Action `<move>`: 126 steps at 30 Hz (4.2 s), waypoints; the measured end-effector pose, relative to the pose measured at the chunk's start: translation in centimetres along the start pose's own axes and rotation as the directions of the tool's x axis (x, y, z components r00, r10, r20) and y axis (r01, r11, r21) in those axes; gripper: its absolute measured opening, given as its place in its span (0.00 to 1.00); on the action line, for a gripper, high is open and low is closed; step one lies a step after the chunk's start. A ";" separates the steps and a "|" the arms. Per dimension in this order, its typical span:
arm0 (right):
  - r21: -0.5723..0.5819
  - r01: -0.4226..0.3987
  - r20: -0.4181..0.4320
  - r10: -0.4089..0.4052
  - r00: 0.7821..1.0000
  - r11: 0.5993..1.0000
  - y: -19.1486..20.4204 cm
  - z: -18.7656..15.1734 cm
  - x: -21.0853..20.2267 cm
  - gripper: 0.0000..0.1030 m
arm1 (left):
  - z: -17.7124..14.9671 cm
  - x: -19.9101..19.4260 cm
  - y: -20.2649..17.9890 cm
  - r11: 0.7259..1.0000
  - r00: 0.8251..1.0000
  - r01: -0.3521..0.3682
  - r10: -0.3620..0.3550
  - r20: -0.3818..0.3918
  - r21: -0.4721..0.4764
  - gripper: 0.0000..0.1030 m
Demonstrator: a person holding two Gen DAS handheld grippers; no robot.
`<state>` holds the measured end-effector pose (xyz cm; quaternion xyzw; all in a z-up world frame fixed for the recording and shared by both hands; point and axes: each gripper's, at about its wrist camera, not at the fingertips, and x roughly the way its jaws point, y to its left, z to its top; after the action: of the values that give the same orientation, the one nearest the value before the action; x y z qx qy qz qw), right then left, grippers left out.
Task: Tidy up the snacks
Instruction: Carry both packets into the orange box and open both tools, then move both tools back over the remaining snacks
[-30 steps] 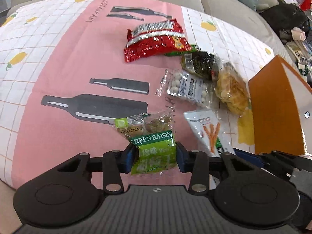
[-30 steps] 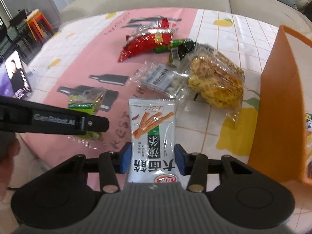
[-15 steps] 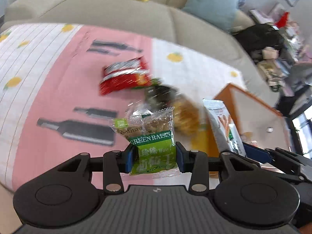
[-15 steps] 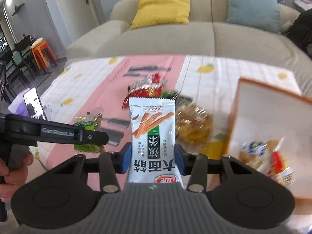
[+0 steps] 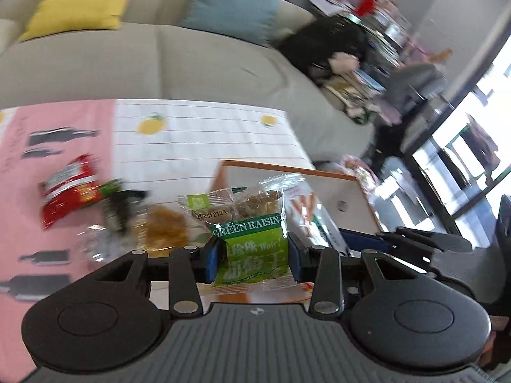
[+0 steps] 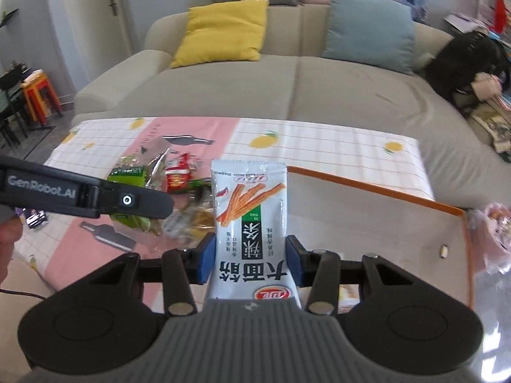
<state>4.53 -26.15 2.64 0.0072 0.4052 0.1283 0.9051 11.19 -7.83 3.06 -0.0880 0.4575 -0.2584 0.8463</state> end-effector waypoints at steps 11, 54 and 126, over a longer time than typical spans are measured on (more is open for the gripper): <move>0.143 0.081 -0.113 -0.065 0.991 0.986 -8.7 0.1 2.6 0.44 | 3.1 8.8 -3.1 0.993 0.980 0.085 -0.068 -0.185 0.083 0.45; 0.196 0.050 -0.416 0.037 0.909 0.979 -15.0 -1.5 17.9 0.45 | 4.4 16.6 -5.2 0.906 0.931 -0.091 0.224 -0.288 0.412 0.66; -0.140 0.116 0.098 -0.102 0.990 0.983 13.3 -3.4 11.2 0.74 | -8.0 -2.1 15.4 0.970 0.967 -0.243 0.243 0.076 -0.017 0.75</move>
<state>6.15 -10.97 -6.31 -0.0752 0.3531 0.1073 0.9263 9.19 7.06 -5.88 -0.0443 0.4327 -0.1475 0.8883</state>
